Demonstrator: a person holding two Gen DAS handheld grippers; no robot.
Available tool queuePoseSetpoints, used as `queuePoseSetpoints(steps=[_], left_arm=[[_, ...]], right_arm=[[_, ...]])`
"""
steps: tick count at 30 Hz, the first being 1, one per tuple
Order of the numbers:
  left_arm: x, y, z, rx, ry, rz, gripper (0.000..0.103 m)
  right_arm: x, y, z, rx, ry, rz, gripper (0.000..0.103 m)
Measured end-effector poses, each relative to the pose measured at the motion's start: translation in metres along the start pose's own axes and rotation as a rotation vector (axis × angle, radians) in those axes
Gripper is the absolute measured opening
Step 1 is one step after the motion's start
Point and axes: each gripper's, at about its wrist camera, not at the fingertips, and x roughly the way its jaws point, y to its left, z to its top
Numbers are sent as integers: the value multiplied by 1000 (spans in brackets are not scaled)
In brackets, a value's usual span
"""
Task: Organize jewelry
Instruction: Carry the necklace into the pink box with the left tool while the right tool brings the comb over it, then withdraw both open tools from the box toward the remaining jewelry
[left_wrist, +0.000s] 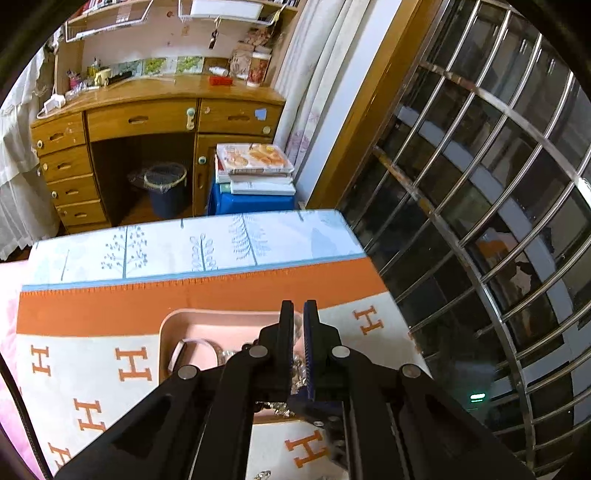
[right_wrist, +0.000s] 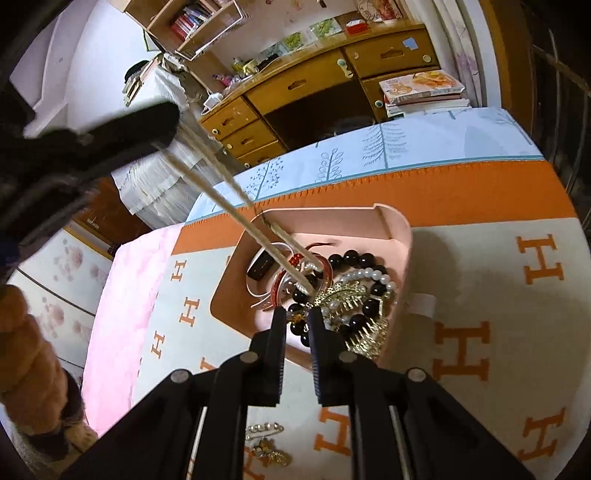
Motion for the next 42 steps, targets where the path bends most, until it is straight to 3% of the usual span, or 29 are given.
queuePoseSetpoints(steps=[2, 4, 6, 7, 11, 13, 18, 31, 33, 34, 35, 42], left_arm=[[9, 2, -6, -3, 37, 7, 13], [19, 7, -17, -17, 73, 34, 40], [22, 13, -29, -29, 85, 59, 55], [22, 15, -33, -34, 84, 65, 57], [16, 27, -56, -52, 99, 82, 58], [9, 31, -71, -49, 103, 112, 63], [-16, 36, -112, -17, 81, 178, 67], [-57, 27, -219, -56, 27, 223, 69], [-53, 18, -233, -27, 32, 221, 69], [-51, 14, -236, -16, 35, 217, 69], [-49, 11, -240, -6, 37, 215, 69], [-33, 3, -258, -10, 59, 147, 68]], right_arm=[[-8, -2, -2, -2, -16, -8, 12], [-17, -2, -8, -9, -25, -15, 12], [-27, -1, -18, -15, -33, -6, 12], [-33, -2, -24, -11, -40, 4, 12], [-52, -2, -48, -7, -67, 20, 12], [-59, 0, -61, -14, -75, 17, 12], [-75, 6, -95, -45, -99, -26, 12], [-84, 31, -157, -175, -126, -138, 13], [-78, 33, -163, -208, -123, -175, 23], [-75, 33, -165, -215, -124, -190, 36], [-73, 33, -166, -224, -131, -207, 42], [-46, 27, -161, -268, -92, -261, 42]])
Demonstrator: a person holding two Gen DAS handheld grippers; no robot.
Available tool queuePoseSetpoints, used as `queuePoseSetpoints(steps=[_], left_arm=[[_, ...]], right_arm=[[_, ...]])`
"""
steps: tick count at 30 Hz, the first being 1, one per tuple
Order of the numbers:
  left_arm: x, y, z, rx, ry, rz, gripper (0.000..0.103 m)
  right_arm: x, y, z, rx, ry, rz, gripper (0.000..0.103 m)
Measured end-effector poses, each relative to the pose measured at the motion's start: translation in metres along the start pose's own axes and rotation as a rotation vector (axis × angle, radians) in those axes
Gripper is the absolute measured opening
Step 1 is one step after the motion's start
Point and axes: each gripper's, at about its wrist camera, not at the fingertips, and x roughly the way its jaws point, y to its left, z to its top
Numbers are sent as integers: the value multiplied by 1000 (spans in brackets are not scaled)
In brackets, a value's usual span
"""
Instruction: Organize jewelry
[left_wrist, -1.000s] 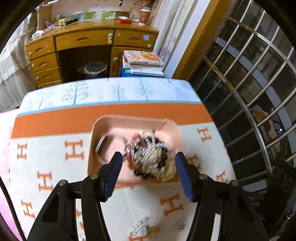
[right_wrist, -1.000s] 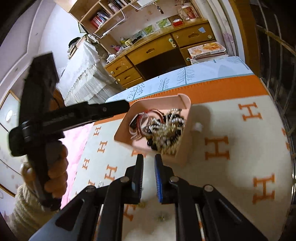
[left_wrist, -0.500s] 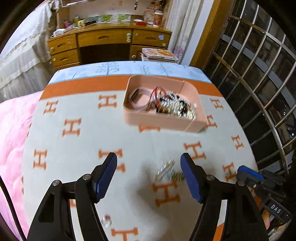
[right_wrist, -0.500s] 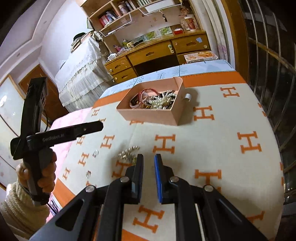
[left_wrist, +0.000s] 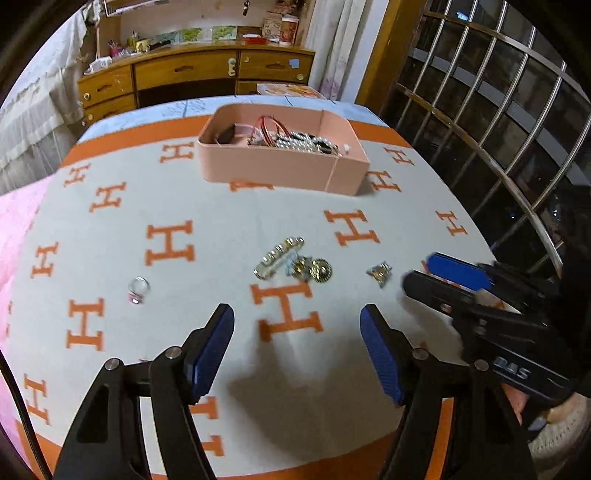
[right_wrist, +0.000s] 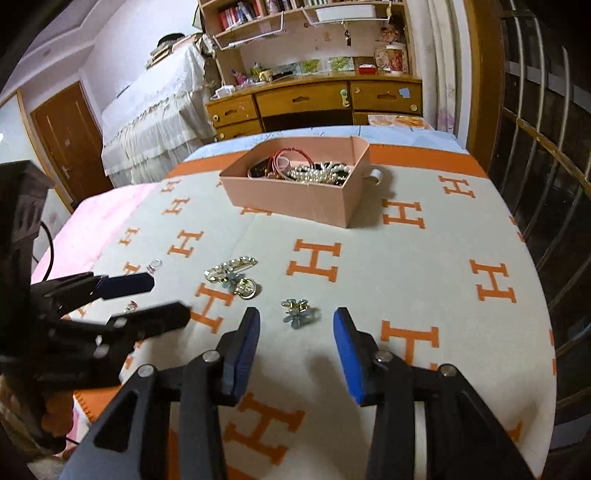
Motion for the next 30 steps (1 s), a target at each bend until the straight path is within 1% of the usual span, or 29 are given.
queuePoseSetpoints(steps=[2, 4, 5, 7, 8, 9, 10, 12, 13, 14, 16, 19, 22, 25, 30], left_arm=[[4, 0, -1, 1, 8, -1, 62], [8, 1, -1, -3, 22, -22, 51], [10, 2, -1, -9, 28, -32, 49], [14, 5, 0, -22, 33, -49, 41], [15, 6, 2, -26, 35, -56, 40], [17, 7, 3, -30, 38, -62, 37], [20, 7, 5, -35, 40, -66, 36], [26, 8, 9, -40, 43, -63, 35], [28, 8, 10, -42, 44, -61, 34], [31, 7, 12, -45, 51, -63, 32], [37, 7, 15, -54, 64, -75, 24], [46, 7, 18, -68, 78, -76, 22], [50, 7, 22, -71, 71, -69, 19], [53, 8, 25, -77, 67, -66, 17], [56, 8, 30, -74, 59, -45, 17]], right_arm=[[10, 1, 2, -20, 21, -4, 42], [18, 4, 4, -39, 40, -4, 42], [21, 5, 4, -47, 50, -2, 42], [30, 7, 5, -55, 77, 0, 42], [33, 8, 5, -55, 85, 1, 41], [36, 7, 4, -51, 92, 3, 39], [35, 7, 4, -52, 76, 0, 35], [34, 5, 3, -46, 72, 6, 22], [34, 3, 3, -35, 70, 18, 20], [33, 0, 2, -18, 67, 31, 20], [33, -5, 2, 15, 60, 58, 20], [29, -15, -3, 72, 43, 106, 20], [26, -22, -9, 116, 22, 143, 20], [22, -25, -16, 149, -3, 171, 20], [23, -23, -15, 148, -4, 188, 20]])
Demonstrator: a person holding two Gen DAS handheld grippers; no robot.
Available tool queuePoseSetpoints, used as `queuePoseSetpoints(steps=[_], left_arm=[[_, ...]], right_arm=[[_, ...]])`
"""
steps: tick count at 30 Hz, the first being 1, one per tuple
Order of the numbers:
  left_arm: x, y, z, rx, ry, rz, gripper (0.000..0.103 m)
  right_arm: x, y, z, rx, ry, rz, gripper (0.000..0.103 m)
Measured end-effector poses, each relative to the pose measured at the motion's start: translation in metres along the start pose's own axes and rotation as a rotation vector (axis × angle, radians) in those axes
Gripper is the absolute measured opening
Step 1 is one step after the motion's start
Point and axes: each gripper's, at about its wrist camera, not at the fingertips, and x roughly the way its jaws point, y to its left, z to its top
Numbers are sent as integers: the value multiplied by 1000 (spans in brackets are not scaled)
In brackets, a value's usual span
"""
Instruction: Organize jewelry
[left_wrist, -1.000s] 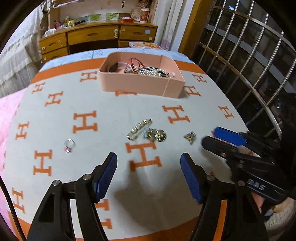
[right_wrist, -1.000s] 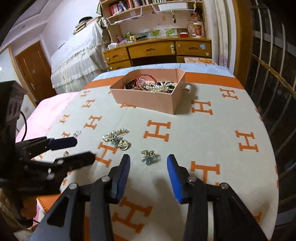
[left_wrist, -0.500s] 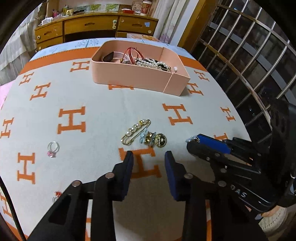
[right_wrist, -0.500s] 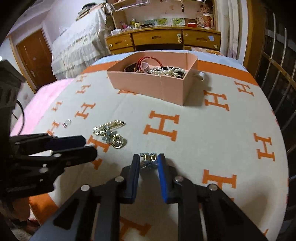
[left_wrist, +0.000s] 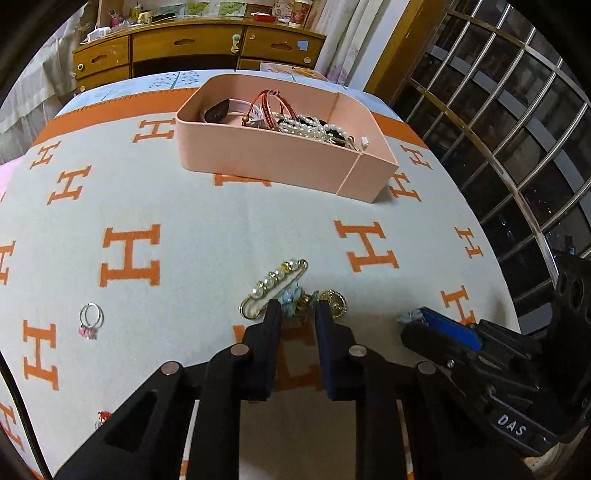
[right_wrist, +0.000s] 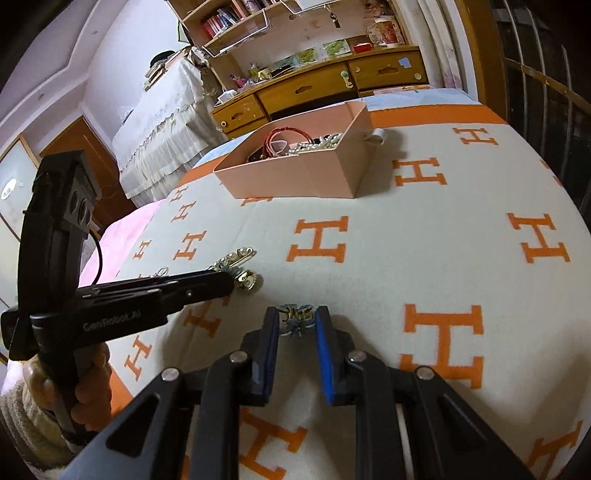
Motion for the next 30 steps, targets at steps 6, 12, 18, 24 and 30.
queuePoseSetpoints(steps=[6, 12, 18, 24, 30], left_arm=[[2, -7, 1, 33, -12, 47, 17], [4, -17, 3, 49, -19, 95, 15], [-12, -20, -6, 26, -61, 80, 15], [-45, -24, -26, 42, -107, 96, 15], [-87, -26, -38, 31, -178, 121, 15]], right_arm=[[1, 1, 0, -7, 2, 18, 20], [-1, -2, 0, 1, -11, 44, 20], [-4, -6, 0, 19, -34, 56, 20], [-7, -6, 1, 21, -49, 48, 20], [-13, -6, 0, 22, -79, 34, 20]])
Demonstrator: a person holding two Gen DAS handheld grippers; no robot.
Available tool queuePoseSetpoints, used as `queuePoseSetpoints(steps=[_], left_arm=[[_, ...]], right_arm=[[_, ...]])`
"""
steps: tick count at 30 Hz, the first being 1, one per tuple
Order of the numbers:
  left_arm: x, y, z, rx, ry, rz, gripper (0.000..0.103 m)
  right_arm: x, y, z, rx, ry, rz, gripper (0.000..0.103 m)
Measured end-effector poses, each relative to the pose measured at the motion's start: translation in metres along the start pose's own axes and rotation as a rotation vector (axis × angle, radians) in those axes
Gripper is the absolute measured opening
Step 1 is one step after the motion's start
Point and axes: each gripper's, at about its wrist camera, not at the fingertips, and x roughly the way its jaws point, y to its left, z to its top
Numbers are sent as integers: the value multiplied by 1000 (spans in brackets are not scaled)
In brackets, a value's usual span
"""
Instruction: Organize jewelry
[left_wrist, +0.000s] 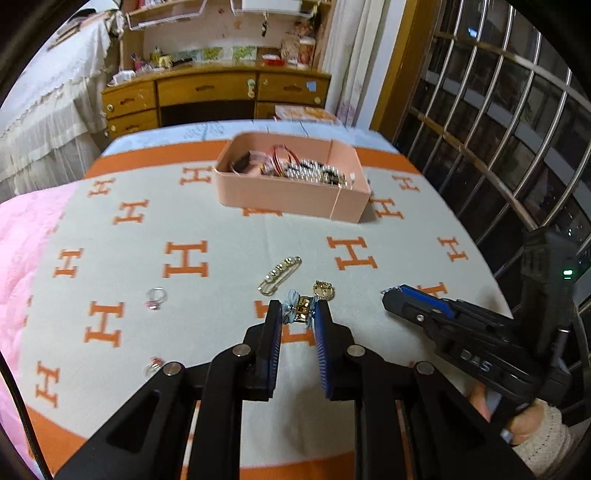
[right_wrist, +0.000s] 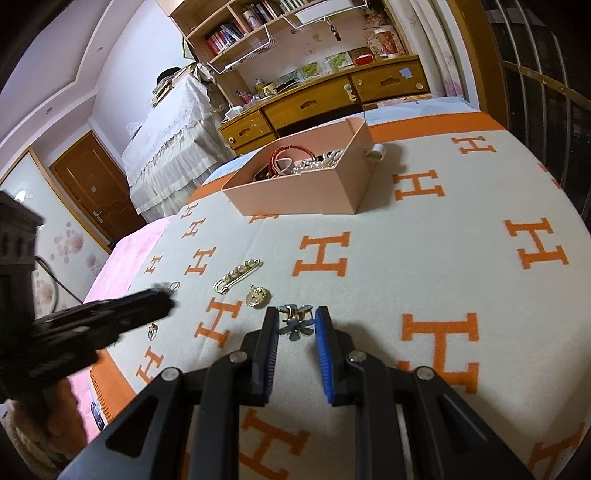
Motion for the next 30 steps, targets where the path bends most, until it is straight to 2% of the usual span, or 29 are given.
queuePoseSetpoints(steps=[3, 7, 11, 16, 22, 25, 28, 30], left_arm=[[-21, -1, -3, 3, -32, 12, 15], [-53, -6, -11, 12, -75, 30, 15], [-82, -7, -10, 10, -111, 36, 15], [-112, -10, 9, 25, -131, 42, 15], [-137, -22, 59, 83, -148, 65, 15], [-147, -25, 93, 106, -177, 90, 15], [-148, -24, 131, 119, -198, 117, 15], [-137, -17, 158, 105, -183, 122, 15]], right_arm=[[-4, 2, -1, -11, -15, -7, 20], [-7, 12, -7, -42, 7, -60, 20], [-20, 28, -13, -50, 34, -36, 20], [-53, 55, 4, -72, 8, 5, 20], [-97, 87, 61, -90, -43, 61, 20], [-116, 98, 105, -62, -65, 101, 20], [-122, 108, 145, -55, -80, 115, 20], [-119, 112, 174, -50, -86, 102, 20]])
